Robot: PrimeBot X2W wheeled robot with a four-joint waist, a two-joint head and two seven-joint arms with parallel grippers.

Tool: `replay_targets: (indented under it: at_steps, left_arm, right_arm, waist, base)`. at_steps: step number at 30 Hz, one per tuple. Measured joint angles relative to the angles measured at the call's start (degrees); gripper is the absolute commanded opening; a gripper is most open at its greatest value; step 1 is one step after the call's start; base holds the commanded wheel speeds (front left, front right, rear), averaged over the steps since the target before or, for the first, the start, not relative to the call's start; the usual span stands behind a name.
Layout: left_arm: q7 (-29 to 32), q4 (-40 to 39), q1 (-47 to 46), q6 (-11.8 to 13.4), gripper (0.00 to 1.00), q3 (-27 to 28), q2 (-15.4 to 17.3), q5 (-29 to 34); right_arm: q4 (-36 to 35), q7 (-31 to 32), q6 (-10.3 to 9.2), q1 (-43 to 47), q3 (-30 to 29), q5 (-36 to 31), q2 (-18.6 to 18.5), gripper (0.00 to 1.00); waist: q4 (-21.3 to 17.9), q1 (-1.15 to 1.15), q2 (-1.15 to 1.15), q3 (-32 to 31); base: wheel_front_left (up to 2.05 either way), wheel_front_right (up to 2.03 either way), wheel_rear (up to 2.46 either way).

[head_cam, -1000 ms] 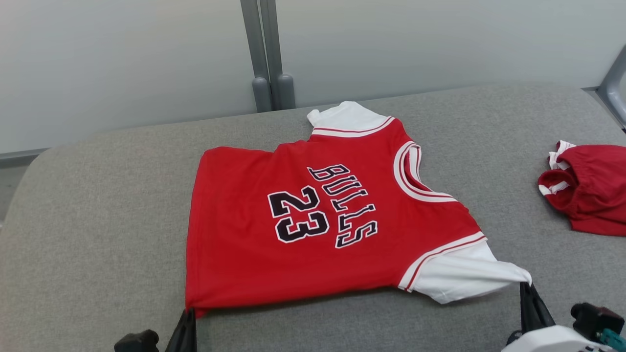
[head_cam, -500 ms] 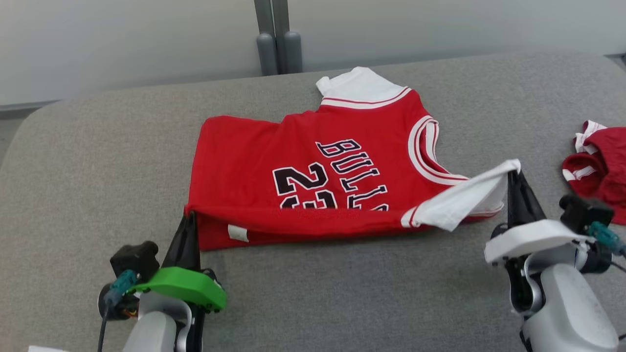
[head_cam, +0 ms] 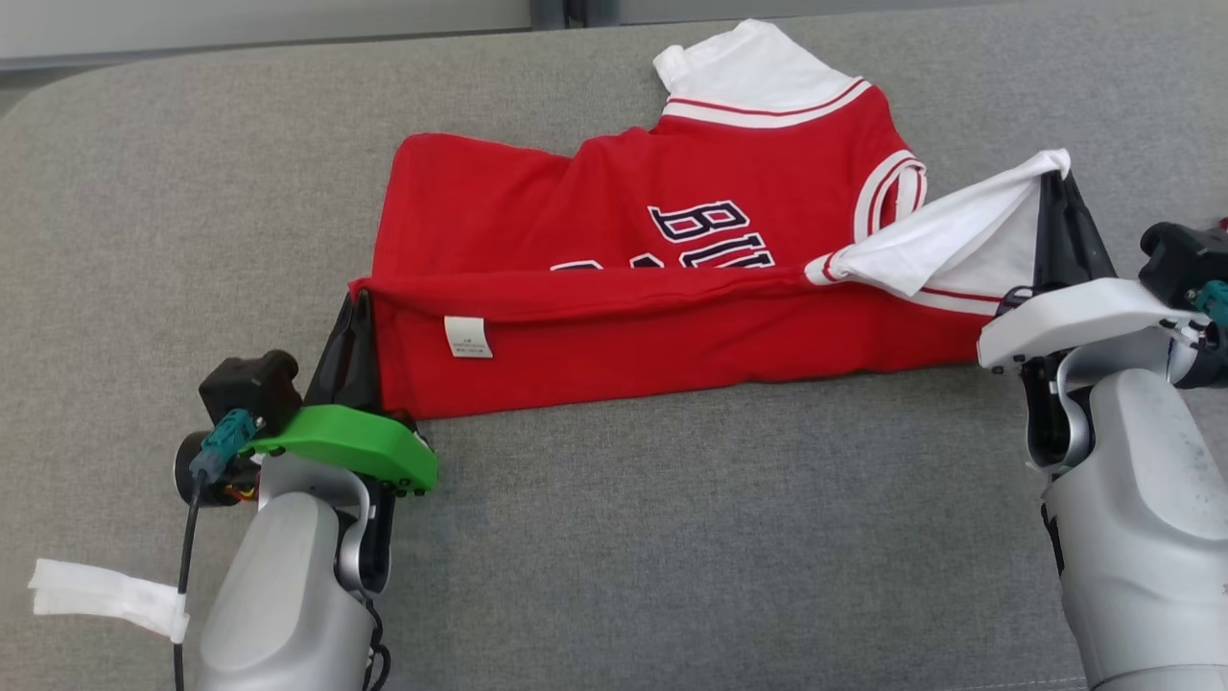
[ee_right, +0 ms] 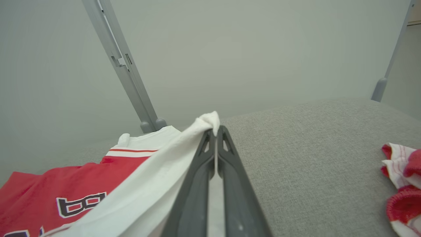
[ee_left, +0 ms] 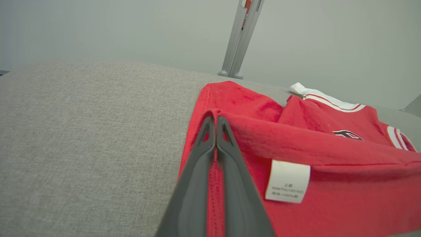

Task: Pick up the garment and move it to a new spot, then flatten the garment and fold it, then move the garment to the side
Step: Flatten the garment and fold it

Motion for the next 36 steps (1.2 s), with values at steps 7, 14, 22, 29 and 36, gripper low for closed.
replay_targets:
  at_steps: [7,14,22,29,36]
  left_arm:
    - [0.0,1.8,-4.3,0.0,0.0,-1.4,0.0,1.1]
    - [0.0,2.6,-7.4,0.7,0.0,-1.6,0.0,1.5]
    - [0.0,2.0,-8.1,1.0,1.0,-2.0,0.0,0.9]
    - [0.0,-4.0,-2.3,2.3,1.0,-2.2,0.0,-0.5]
    - [0.0,-6.1,4.2,3.0,1.0,-4.2,0.0,-2.1]
  right_arm:
    - [2.1,0.0,0.0,-3.9,-2.5,-3.2,0.1,0.0]
    - [2.7,0.0,-0.01,-6.7,-4.3,-5.8,0.4,0.0]
    - [3.5,0.0,-0.01,-7.8,-4.8,-7.4,0.8,1.0]
    - [-3.9,0.0,0.0,-2.2,-3.1,-3.9,1.0,1.0]
    - [-6.3,0.0,-0.02,8.3,-2.0,0.2,1.2,1.0]
  waist:
    - [1.0,0.0,0.0,3.9]
    - [1.8,0.0,0.0,6.9]
    - [2.6,0.0,0.0,8.2]
    - [2.6,0.0,0.0,7.4]
    - [2.0,0.0,0.0,6.2]
  base:
    - [0.0,0.0,0.0]
    - [0.0,0.0,0.0]
    - [0.0,0.0,0.0]
    - [0.0,0.0,0.0]
    - [0.0,0.0,0.0]
